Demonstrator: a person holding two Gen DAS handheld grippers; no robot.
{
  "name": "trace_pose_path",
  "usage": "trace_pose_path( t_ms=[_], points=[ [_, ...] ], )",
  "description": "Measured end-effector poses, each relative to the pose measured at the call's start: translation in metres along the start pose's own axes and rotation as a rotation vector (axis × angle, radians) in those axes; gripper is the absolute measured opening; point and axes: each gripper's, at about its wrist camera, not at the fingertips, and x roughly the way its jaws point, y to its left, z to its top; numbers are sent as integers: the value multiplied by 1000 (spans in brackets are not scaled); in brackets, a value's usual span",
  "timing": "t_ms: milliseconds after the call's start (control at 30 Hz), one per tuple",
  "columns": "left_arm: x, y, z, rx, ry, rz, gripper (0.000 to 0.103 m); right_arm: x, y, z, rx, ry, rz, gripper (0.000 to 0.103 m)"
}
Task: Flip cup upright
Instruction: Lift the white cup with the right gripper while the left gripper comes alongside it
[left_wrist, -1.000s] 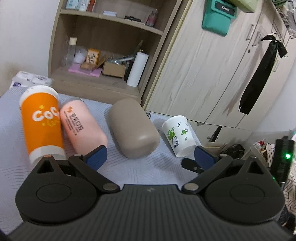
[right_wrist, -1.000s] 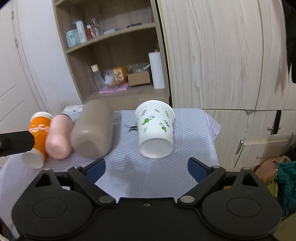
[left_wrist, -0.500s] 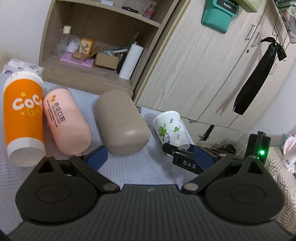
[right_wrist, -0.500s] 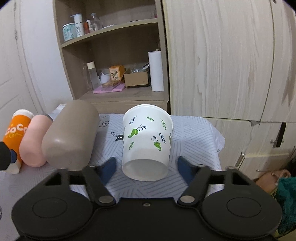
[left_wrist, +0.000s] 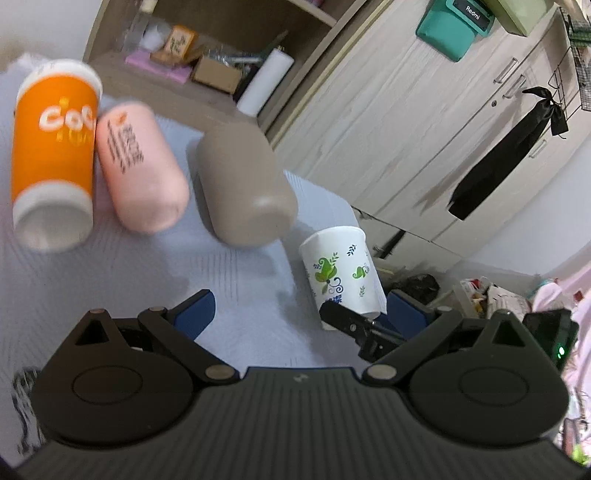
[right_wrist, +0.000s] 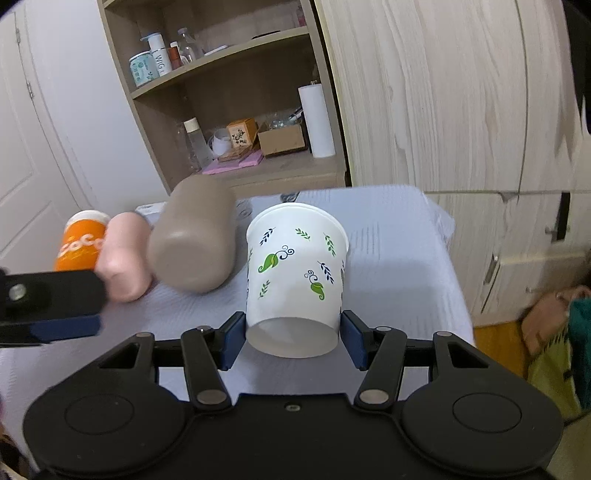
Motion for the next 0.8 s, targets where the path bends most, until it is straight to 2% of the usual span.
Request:
trace_pose_path(
  t_ms=[467, 667, 800],
  points=[
    [-34, 7, -20, 8, 11, -27, 100, -41, 30, -39, 73, 31, 58, 62],
    [-44, 21, -24, -18, 35, -41, 100, -43, 49, -51, 89, 58, 100, 62],
    [-40, 32, -26, -61, 56, -70, 100, -39, 58, -57, 79, 72, 96, 62]
  ],
)
